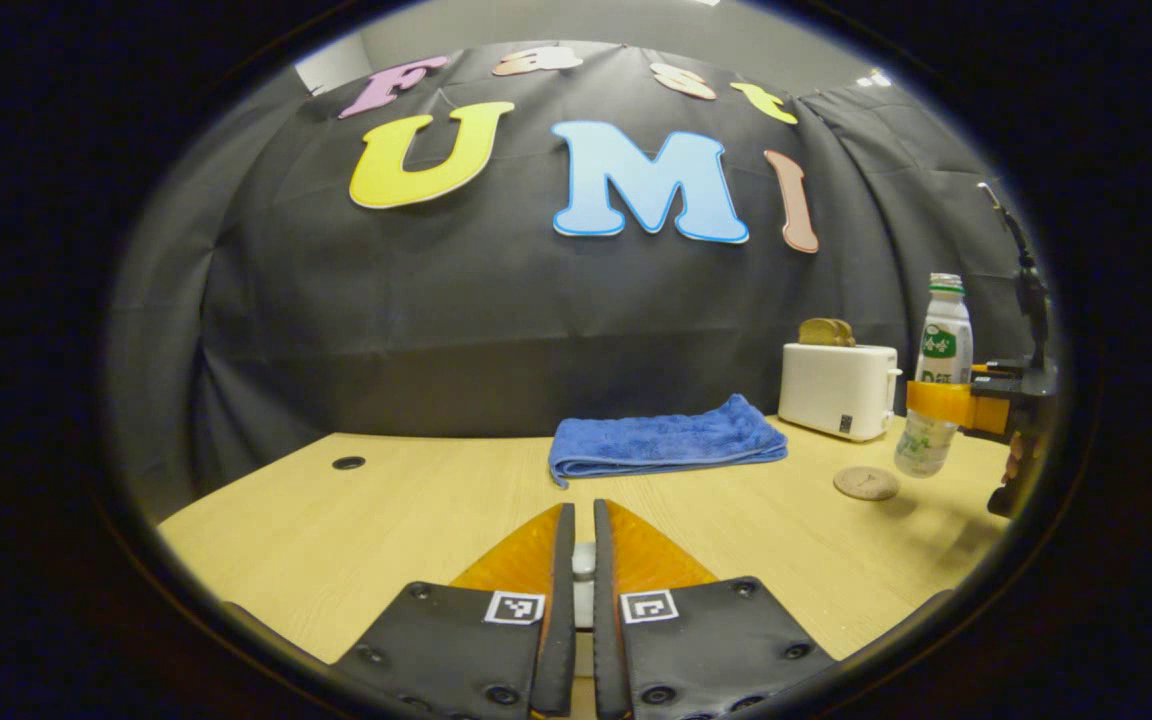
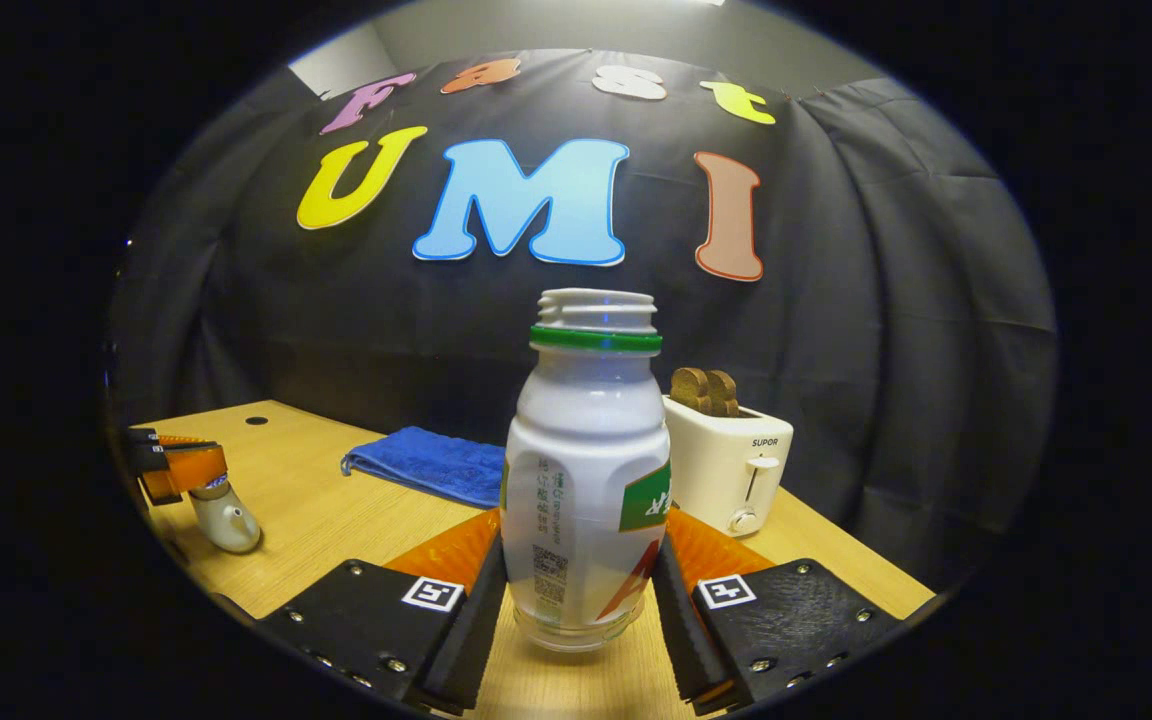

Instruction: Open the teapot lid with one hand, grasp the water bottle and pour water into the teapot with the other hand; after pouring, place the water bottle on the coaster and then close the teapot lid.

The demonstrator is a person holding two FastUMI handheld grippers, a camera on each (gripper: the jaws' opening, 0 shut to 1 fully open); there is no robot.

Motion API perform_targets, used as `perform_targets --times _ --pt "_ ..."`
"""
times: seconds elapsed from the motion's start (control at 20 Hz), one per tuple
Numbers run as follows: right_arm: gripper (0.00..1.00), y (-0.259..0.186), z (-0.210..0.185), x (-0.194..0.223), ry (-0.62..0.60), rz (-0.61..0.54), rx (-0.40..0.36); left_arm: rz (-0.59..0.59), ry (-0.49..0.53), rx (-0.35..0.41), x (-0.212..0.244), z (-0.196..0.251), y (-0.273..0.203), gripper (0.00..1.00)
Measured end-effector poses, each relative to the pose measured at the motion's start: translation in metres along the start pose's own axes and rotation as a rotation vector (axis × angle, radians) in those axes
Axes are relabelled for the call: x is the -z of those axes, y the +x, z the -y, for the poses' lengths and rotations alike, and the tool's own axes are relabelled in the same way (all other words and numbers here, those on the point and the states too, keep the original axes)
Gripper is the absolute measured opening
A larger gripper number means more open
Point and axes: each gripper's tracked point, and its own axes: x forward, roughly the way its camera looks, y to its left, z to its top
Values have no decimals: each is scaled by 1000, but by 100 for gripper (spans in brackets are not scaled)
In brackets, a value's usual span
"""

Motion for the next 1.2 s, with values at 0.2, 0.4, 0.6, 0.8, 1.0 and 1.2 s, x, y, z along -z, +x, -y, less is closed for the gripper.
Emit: perform_targets --times 0.2,0.4,0.6,0.8,1.0,1.2 --pt "70 20 3 8 1 -50 -27 -4 -23 -5 2 -1 -1 18" --pt "70 43 3 3 37 -77 -71 17 -6 8 -1 6 -4 19" --pt "70 57 8 17 24 -125 -61 30 -19 14 -7 4 -9 56" --pt "70 64 13 29 49 -134 -43 56 -39 5 -14 -1 -14 54" --pt "71 69 15 34 32 -145 -34 140 -75 1 -41 -4 -30 54" --pt "70 69 15 42 26 -155 -36 210 -62 -11 -58 -5 -44 53"
